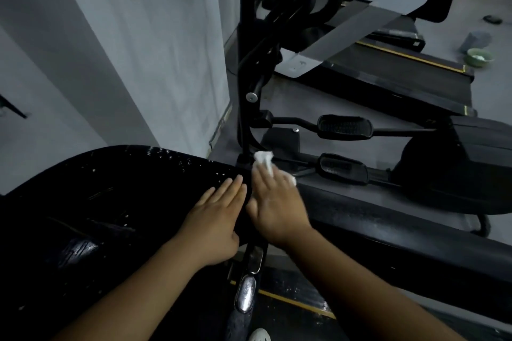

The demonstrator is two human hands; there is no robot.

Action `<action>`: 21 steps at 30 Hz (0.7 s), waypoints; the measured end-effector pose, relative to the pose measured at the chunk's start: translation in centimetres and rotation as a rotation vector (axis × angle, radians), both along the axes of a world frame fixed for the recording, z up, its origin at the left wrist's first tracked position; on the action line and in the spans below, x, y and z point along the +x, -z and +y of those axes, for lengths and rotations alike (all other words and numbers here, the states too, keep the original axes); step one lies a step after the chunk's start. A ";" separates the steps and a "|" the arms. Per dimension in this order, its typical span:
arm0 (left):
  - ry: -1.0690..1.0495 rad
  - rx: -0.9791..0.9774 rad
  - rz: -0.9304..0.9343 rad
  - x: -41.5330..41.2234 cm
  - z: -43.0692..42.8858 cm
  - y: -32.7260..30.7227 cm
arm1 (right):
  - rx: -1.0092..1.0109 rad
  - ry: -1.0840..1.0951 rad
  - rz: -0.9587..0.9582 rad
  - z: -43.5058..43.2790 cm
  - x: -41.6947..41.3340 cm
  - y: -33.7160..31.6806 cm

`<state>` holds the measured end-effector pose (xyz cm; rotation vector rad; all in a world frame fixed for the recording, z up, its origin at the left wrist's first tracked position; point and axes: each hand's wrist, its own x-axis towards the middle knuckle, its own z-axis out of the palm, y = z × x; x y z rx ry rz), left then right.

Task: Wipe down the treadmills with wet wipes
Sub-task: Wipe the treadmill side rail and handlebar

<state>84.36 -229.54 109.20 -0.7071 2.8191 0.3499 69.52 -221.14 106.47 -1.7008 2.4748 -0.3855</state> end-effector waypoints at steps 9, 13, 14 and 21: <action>0.064 0.013 0.052 -3.5 5.3 0.3 | 0.028 0.162 0.133 7.2 -3.5 1.6; 0.061 -0.040 0.049 -4.7 7.6 1.1 | 0.052 0.010 0.169 10.7 -2.3 2.5; 0.064 -0.031 0.036 -4.9 8.1 1.2 | 0.058 -0.008 0.178 12.8 -3.3 2.5; 0.111 -0.026 0.076 -9.4 13.0 1.6 | -0.034 0.326 0.110 15.4 -7.4 2.4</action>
